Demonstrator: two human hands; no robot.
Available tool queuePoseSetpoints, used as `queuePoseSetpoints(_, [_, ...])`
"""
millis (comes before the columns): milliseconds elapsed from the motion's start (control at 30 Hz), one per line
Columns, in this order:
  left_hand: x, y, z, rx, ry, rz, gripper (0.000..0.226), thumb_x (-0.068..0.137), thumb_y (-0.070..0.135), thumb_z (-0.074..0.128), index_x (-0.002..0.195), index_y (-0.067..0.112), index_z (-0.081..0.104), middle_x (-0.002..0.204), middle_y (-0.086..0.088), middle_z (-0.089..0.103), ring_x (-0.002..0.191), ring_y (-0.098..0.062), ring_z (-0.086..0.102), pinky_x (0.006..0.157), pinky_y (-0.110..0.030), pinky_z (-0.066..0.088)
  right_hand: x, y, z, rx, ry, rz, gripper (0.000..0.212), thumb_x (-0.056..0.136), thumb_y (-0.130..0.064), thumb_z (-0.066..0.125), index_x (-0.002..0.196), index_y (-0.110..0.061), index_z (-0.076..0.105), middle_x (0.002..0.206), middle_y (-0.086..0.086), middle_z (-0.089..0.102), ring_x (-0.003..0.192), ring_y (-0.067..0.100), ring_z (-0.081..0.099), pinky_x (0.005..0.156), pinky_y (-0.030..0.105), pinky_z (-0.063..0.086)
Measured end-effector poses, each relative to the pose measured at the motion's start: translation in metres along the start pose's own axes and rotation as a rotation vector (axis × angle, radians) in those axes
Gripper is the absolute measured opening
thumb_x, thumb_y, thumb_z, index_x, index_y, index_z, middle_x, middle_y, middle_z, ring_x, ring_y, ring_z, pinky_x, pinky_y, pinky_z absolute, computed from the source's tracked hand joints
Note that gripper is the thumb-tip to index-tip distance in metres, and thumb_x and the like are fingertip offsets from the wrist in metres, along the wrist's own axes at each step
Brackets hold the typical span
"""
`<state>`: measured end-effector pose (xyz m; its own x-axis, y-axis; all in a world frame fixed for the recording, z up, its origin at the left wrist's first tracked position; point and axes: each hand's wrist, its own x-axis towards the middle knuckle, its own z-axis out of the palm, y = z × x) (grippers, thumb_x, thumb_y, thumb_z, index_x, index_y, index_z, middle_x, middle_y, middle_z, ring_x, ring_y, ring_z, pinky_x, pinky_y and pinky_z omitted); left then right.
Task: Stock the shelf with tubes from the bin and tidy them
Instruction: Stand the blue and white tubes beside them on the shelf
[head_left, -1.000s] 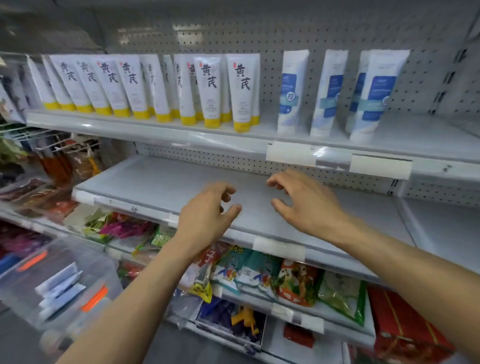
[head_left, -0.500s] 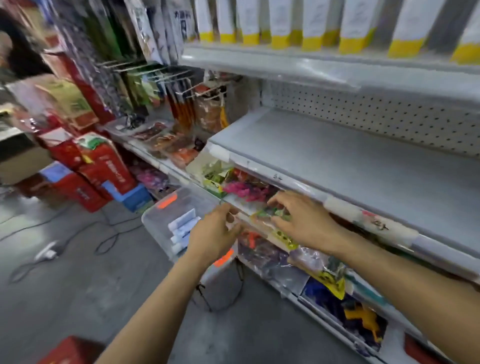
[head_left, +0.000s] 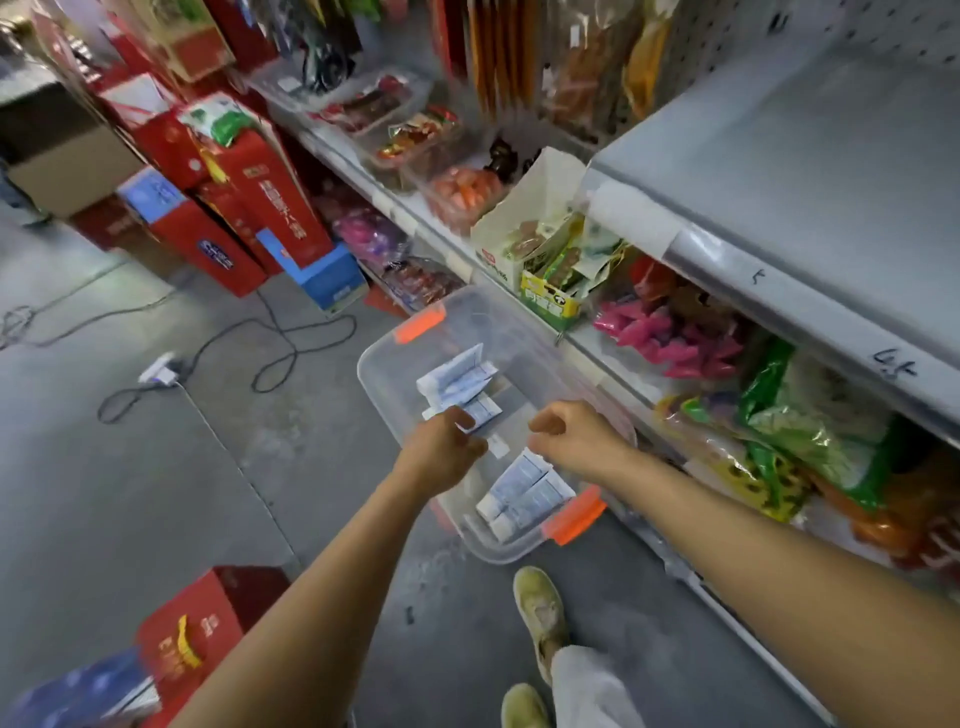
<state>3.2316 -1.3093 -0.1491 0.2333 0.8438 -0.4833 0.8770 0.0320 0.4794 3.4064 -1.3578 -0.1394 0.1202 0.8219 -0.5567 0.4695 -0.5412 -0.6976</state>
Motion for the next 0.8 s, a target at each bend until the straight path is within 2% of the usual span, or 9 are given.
queuePoseSetpoints(133, [0.074, -0.022, 0.022, 0.045, -0.079, -0.079, 0.036, 0.092, 0.027, 0.060, 0.124, 0.011, 0.056, 0.129, -0.011, 0.059, 0.118, -0.031, 0.053, 0.094, -0.031, 0.041, 0.089, 0.028, 0.043, 0.131, -0.074, 0.196, 0.006, 0.082, -0.012, 0.064, 0.083, -0.016, 0.059, 0.089, 0.008, 0.060, 0.078, 0.026, 0.059, 0.074, 0.039, 0.051])
queuePoseSetpoints(267, [0.140, -0.044, 0.052, 0.160, -0.148, -0.112, 0.040, 0.093, 0.025, 0.057, 0.126, 0.003, 0.049, 0.134, -0.021, 0.049, 0.120, -0.036, 0.050, 0.096, -0.037, 0.041, 0.145, 0.061, 0.083, 0.070, -0.112, 0.385, 0.024, 0.085, -0.009, 0.057, 0.066, -0.015, 0.044, 0.069, 0.005, 0.047, 0.068, 0.027, 0.054, 0.055, 0.024, 0.041])
queuePoseSetpoints(367, [0.176, -0.059, 0.072, 0.238, -0.155, -0.166, 0.047, 0.094, 0.026, 0.056, 0.132, 0.000, 0.043, 0.135, -0.022, 0.044, 0.123, -0.037, 0.047, 0.100, -0.038, 0.039, 0.174, 0.085, 0.110, 0.083, -0.119, 0.551, 0.012, 0.083, -0.006, 0.055, 0.075, -0.011, 0.049, 0.080, 0.013, 0.054, 0.068, 0.031, 0.057, 0.051, 0.028, 0.050])
queuePoseSetpoints(433, [0.192, -0.071, 0.085, 0.267, -0.174, -0.212, 0.055, 0.095, 0.030, 0.056, 0.137, -0.001, 0.037, 0.136, -0.020, 0.042, 0.126, -0.037, 0.044, 0.103, -0.040, 0.038, 0.185, 0.093, 0.123, 0.037, -0.142, 0.634, 0.009, 0.089, -0.008, 0.052, 0.096, -0.005, 0.057, 0.089, 0.015, 0.056, 0.077, 0.035, 0.061, 0.046, 0.025, 0.048])
queuePoseSetpoints(467, [0.199, -0.077, 0.091, 0.262, -0.182, -0.241, 0.059, 0.094, 0.033, 0.057, 0.138, 0.000, 0.035, 0.137, -0.019, 0.041, 0.127, -0.036, 0.044, 0.103, -0.042, 0.039, 0.192, 0.099, 0.130, 0.001, -0.137, 0.649, 0.021, 0.092, -0.010, 0.052, 0.111, -0.002, 0.058, 0.099, 0.017, 0.058, 0.087, 0.036, 0.063, 0.052, 0.025, 0.050])
queuePoseSetpoints(533, [0.212, -0.088, 0.103, 0.254, -0.193, -0.281, 0.063, 0.092, 0.034, 0.059, 0.139, 0.003, 0.031, 0.138, -0.018, 0.040, 0.127, -0.036, 0.045, 0.100, -0.045, 0.041, 0.203, 0.105, 0.140, -0.062, -0.056, 0.662, 0.042, 0.093, -0.016, 0.053, 0.129, 0.004, 0.049, 0.127, 0.021, 0.054, 0.116, 0.036, 0.055, 0.086, 0.033, 0.050])
queuePoseSetpoints(600, [0.220, -0.094, 0.113, 0.306, -0.173, -0.282, 0.062, 0.092, 0.035, 0.059, 0.138, 0.004, 0.033, 0.138, -0.016, 0.038, 0.125, -0.035, 0.047, 0.096, -0.045, 0.042, 0.210, 0.106, 0.153, -0.044, 0.010, 0.718, 0.070, 0.090, -0.025, 0.058, 0.143, 0.009, 0.026, 0.143, 0.026, 0.040, 0.131, 0.039, 0.042, 0.104, 0.042, 0.043])
queuePoseSetpoints(667, [0.224, -0.096, 0.119, 0.430, -0.112, -0.245, 0.056, 0.092, 0.034, 0.058, 0.134, 0.003, 0.037, 0.135, -0.017, 0.042, 0.120, -0.033, 0.051, 0.093, -0.041, 0.043, 0.213, 0.103, 0.164, -0.041, 0.036, 0.759, 0.102, 0.085, -0.036, 0.066, 0.148, 0.007, -0.001, 0.149, 0.027, 0.028, 0.136, 0.039, 0.034, 0.105, 0.045, 0.041])
queuePoseSetpoints(800, [0.225, -0.097, 0.132, 0.618, -0.102, -0.151, 0.034, 0.095, 0.017, 0.047, 0.127, 0.006, 0.043, 0.126, -0.017, 0.056, 0.112, -0.033, 0.058, 0.089, -0.035, 0.044, 0.211, 0.105, 0.171, -0.128, 0.111, 0.732, 0.105, 0.077, -0.037, 0.076, 0.147, -0.008, 0.004, 0.140, 0.021, 0.034, 0.126, 0.036, 0.043, 0.095, 0.044, 0.045])
